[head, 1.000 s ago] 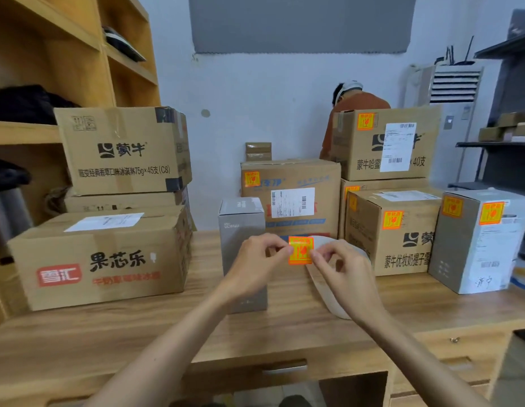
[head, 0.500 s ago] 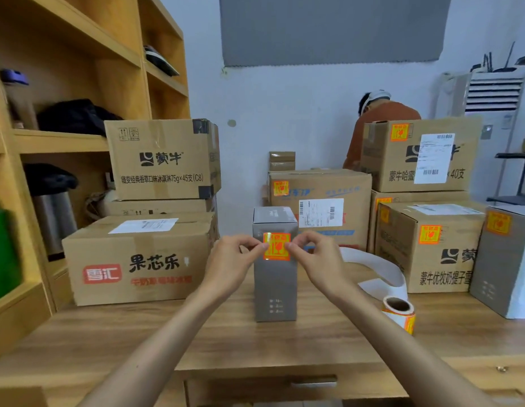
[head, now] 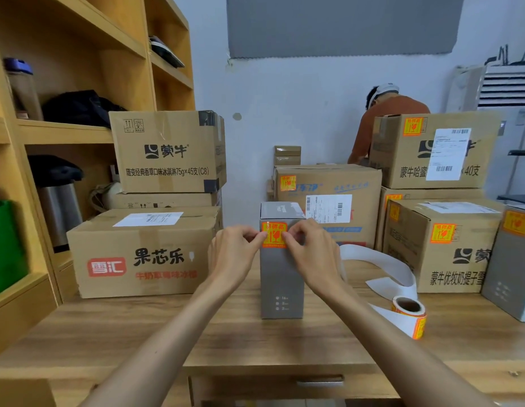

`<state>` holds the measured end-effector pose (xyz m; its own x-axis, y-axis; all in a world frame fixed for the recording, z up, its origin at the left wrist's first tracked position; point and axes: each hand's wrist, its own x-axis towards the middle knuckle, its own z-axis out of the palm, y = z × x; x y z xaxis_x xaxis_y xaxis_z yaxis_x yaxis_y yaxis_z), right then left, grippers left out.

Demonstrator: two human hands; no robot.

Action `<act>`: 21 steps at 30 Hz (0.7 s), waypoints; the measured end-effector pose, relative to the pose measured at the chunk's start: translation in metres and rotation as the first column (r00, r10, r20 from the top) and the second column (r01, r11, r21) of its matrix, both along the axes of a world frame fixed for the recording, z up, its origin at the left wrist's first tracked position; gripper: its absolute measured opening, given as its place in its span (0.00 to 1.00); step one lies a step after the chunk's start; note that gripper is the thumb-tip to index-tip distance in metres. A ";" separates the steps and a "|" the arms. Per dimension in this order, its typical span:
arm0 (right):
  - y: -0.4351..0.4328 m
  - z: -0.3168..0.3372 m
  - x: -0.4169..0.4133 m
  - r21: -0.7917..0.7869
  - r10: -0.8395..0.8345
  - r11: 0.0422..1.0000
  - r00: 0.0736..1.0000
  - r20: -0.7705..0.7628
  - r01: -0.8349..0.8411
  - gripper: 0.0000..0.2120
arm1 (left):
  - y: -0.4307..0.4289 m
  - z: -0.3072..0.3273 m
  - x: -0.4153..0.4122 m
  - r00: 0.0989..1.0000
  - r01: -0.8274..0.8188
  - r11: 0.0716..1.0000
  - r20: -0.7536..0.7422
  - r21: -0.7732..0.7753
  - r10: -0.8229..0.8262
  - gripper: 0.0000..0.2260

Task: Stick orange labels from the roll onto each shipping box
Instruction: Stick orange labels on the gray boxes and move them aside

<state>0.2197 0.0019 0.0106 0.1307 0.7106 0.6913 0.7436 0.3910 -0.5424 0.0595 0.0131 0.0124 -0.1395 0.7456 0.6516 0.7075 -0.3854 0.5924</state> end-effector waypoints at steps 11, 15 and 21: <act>0.007 -0.005 -0.001 0.022 -0.030 0.999 0.999 0.021 0.029 0.08 | 0.008 -0.002 0.002 0.998 -0.037 0.999 -0.045 -0.013 0.036 0.12; 0.007 -0.005 0.000 0.043 -0.053 0.998 0.998 0.042 0.052 0.09 | 0.007 -0.001 0.004 0.997 -0.038 0.999 -0.065 0.001 0.038 0.13; 0.008 0.000 0.005 0.097 -0.146 0.986 0.977 0.156 0.132 0.13 | 0.010 0.000 0.002 0.993 -0.060 0.998 -0.102 0.003 0.060 0.13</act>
